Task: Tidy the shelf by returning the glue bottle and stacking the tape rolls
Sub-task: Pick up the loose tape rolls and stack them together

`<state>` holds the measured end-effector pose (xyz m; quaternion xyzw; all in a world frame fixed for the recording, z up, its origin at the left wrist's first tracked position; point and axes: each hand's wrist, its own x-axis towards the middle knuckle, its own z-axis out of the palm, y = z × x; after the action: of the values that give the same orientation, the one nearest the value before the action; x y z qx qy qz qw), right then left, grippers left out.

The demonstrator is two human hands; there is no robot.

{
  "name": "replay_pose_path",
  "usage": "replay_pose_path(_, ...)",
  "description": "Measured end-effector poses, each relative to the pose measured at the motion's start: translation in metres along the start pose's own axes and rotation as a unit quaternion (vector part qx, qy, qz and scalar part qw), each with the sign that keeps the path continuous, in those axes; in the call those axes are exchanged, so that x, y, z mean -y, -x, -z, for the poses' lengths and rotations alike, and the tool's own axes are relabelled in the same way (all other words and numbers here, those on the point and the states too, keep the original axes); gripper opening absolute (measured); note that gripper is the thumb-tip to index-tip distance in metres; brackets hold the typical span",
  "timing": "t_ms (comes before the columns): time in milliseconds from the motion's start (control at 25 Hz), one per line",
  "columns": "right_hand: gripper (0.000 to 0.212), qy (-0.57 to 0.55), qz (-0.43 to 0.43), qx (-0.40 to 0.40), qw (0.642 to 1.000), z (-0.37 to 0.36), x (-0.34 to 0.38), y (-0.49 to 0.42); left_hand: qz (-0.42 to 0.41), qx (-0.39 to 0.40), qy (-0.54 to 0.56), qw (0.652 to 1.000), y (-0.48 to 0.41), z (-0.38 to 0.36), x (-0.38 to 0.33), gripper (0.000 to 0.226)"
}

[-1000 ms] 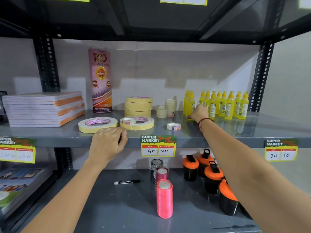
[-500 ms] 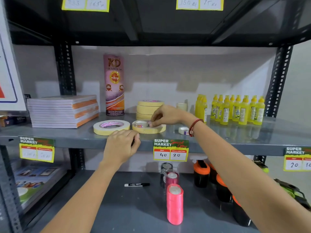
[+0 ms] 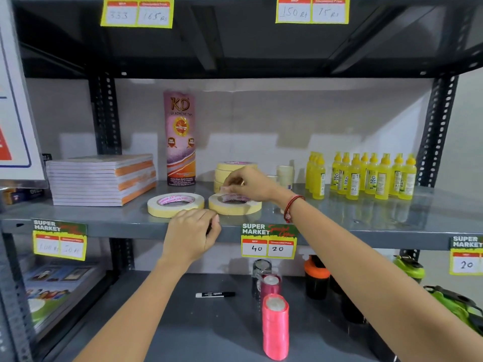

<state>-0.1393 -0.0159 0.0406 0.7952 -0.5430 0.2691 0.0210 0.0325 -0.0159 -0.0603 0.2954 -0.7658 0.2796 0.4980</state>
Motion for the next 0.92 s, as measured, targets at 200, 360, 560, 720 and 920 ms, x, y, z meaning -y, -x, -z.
replay_pose_path(200, 0.022, 0.020, -0.103, -0.148, 0.983, 0.040, -0.057, -0.021, 0.000, -0.002, 0.006, 1.000, 0.001, -0.003, 0.002, 0.041)
replay_pose_path(360, 0.021, 0.086, -0.185, -0.122, 0.971, 0.040, -0.097, -0.027, 0.005, 0.003, 0.005, 1.000, 0.001, -0.003, 0.001, 0.041)
replay_pose_path(560, 0.025, 0.128, -0.203, -0.103, 0.965, 0.023, -0.106, -0.028, 0.008, 0.007, 0.003, 1.000, 0.001, -0.003, 0.002, 0.040)
replay_pose_path(720, 0.028, 0.153, -0.210, -0.102, 0.960, 0.017, -0.106, -0.030, 0.010, 0.012, 0.004, 1.000, 0.002, -0.002, 0.002, 0.041)
replay_pose_path(920, 0.029, 0.175, -0.218, -0.082, 0.957, 0.020, -0.106, -0.027, 0.014, 0.017, 0.004, 1.000, 0.002, -0.001, 0.001, 0.042)
